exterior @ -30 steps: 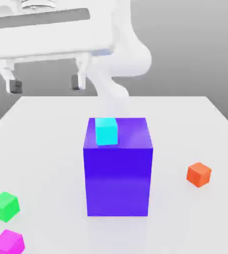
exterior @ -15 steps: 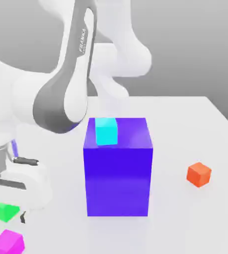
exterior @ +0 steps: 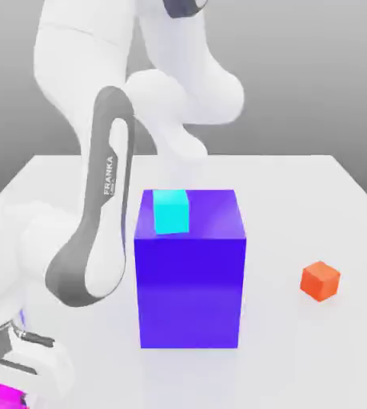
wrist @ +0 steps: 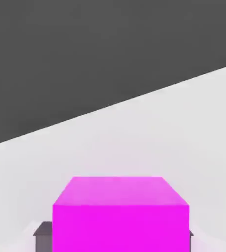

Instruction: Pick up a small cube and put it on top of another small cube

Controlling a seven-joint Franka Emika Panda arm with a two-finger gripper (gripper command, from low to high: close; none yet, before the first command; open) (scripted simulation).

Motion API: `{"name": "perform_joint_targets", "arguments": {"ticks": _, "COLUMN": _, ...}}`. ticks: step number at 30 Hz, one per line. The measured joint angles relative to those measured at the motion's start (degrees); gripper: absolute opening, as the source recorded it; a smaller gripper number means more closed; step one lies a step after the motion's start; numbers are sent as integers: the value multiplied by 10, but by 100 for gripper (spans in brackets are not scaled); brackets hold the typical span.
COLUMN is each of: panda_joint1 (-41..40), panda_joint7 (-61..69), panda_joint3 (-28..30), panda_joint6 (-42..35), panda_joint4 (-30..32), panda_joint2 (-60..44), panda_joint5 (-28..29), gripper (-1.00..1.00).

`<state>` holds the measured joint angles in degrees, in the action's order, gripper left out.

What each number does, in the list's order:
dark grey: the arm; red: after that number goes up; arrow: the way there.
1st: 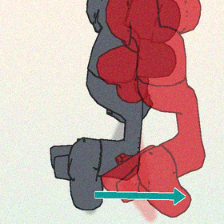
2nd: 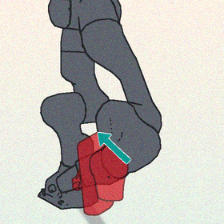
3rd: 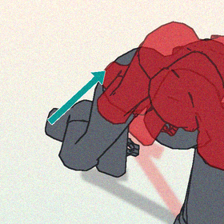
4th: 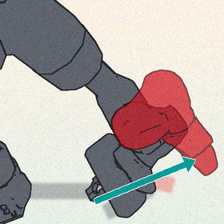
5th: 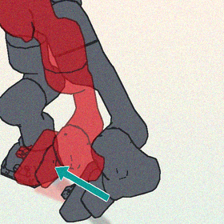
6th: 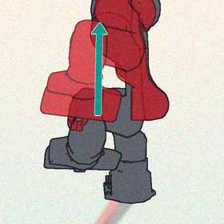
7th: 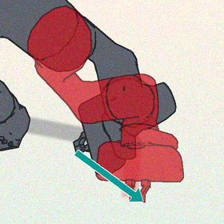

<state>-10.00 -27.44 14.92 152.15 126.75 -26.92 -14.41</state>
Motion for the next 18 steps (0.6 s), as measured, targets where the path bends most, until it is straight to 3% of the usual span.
{"name": "perform_joint_targets", "arguments": {"ticks": 9, "panda_joint1": -50, "panda_joint7": 161, "panda_joint3": 69, "panda_joint6": -31, "panda_joint4": 144, "panda_joint2": 183, "panda_joint5": 86, "gripper": -100}}
{"name": "perform_joint_targets", "arguments": {"ticks": 14, "panda_joint1": -83, "panda_joint7": 234, "panda_joint3": 38, "panda_joint6": 39, "panda_joint4": 155, "panda_joint2": 119, "panda_joint5": 25, "gripper": -100}}
{"name": "perform_joint_targets", "arguments": {"ticks": 15, "panda_joint1": -90, "panda_joint7": 242, "panda_joint3": 29, "panda_joint6": 51, "panda_joint4": 154, "panda_joint2": 105, "panda_joint5": 14, "gripper": 100}}
{"name": "perform_joint_targets", "arguments": {"ticks": 18, "panda_joint1": -90, "panda_joint7": 242, "panda_joint3": 29, "panda_joint6": 51, "panda_joint4": 154, "panda_joint2": 105, "panda_joint5": 14, "gripper": 100}}
